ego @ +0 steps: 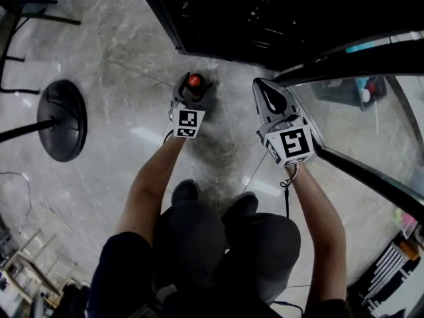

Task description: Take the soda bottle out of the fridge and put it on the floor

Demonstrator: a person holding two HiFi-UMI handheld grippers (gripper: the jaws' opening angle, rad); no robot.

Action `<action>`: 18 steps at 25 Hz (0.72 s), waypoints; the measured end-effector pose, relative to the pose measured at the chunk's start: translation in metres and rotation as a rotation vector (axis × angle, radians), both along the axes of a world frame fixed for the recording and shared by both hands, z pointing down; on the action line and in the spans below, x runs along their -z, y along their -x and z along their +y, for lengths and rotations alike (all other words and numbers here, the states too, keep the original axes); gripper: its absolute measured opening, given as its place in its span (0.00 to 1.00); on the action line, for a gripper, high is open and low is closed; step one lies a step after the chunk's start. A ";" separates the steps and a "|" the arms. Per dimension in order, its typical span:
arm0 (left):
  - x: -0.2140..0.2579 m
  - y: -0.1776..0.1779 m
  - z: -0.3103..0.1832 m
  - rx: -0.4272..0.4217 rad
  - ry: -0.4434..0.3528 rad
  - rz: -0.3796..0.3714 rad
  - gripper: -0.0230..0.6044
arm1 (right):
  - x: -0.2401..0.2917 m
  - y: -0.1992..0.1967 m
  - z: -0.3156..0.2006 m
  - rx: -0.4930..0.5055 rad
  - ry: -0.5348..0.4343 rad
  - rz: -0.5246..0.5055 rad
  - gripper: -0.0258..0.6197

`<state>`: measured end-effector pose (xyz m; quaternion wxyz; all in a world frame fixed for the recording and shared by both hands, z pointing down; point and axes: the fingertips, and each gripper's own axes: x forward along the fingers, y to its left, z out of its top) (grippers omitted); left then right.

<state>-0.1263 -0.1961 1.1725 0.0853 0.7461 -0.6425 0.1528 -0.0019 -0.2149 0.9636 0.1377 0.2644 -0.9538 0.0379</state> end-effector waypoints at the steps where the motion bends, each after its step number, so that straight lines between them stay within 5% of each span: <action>1: -0.001 0.000 0.001 -0.005 0.002 -0.005 0.56 | -0.001 0.000 0.001 0.000 0.001 0.000 0.07; 18: 0.001 -0.001 0.005 -0.029 0.017 -0.045 0.56 | -0.009 -0.002 0.011 0.006 0.019 -0.003 0.07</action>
